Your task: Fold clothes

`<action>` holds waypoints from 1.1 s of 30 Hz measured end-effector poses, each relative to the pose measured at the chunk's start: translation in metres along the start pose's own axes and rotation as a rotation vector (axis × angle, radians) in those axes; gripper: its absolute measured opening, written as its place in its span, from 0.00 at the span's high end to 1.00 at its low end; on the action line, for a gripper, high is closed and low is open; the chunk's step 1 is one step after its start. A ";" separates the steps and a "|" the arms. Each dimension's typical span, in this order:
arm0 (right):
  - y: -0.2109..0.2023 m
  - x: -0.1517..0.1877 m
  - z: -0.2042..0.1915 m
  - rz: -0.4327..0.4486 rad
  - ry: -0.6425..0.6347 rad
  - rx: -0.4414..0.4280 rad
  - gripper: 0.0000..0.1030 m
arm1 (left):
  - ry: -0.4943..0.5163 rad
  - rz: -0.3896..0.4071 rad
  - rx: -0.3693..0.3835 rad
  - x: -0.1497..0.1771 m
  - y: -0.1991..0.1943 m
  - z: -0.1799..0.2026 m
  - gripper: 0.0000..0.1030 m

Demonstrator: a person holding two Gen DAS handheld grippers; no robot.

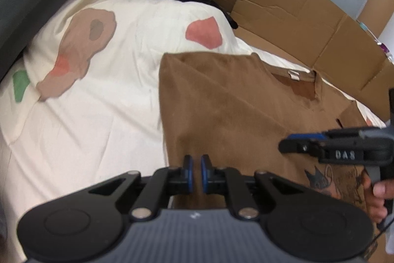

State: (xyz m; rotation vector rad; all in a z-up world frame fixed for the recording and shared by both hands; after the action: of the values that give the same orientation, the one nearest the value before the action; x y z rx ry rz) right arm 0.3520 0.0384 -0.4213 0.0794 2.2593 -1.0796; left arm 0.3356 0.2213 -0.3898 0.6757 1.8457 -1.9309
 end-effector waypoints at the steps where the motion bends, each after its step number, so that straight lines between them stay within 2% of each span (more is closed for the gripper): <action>1: -0.001 0.001 0.001 0.000 -0.001 -0.002 0.69 | -0.002 0.000 -0.005 -0.003 0.002 0.001 0.92; 13: -0.004 0.004 0.012 0.009 0.016 -0.021 0.69 | -0.025 -0.001 -0.062 -0.043 0.025 0.007 0.92; 17: -0.005 0.003 0.015 0.017 0.025 -0.031 0.69 | -0.074 -0.011 -0.077 -0.055 0.031 0.006 0.92; 26: -0.014 -0.003 0.025 0.053 0.033 0.007 0.70 | -0.121 0.020 -0.140 -0.077 0.027 0.004 0.92; 28: -0.016 -0.005 0.027 0.062 0.039 0.008 0.69 | -0.113 0.035 -0.138 -0.080 0.024 0.004 0.84; 33: -0.013 -0.006 0.028 0.063 0.045 0.013 0.69 | -0.101 -0.012 -0.150 -0.077 0.039 0.001 0.83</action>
State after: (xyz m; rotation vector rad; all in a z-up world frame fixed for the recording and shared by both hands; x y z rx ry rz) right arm 0.3669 0.0109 -0.4217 0.1802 2.2741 -1.0689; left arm 0.4206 0.2136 -0.3766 0.5107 1.9122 -1.7777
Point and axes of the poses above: each gripper's, at about its wrist camera, not at the fingertips, and y roughly the way its jaws point, z to its right, x to its underside, the point moved 1 cm from there along y, roughly the way its jaws point, and after that the axes turned 15 degrees about -x, right-handed, at the moved point
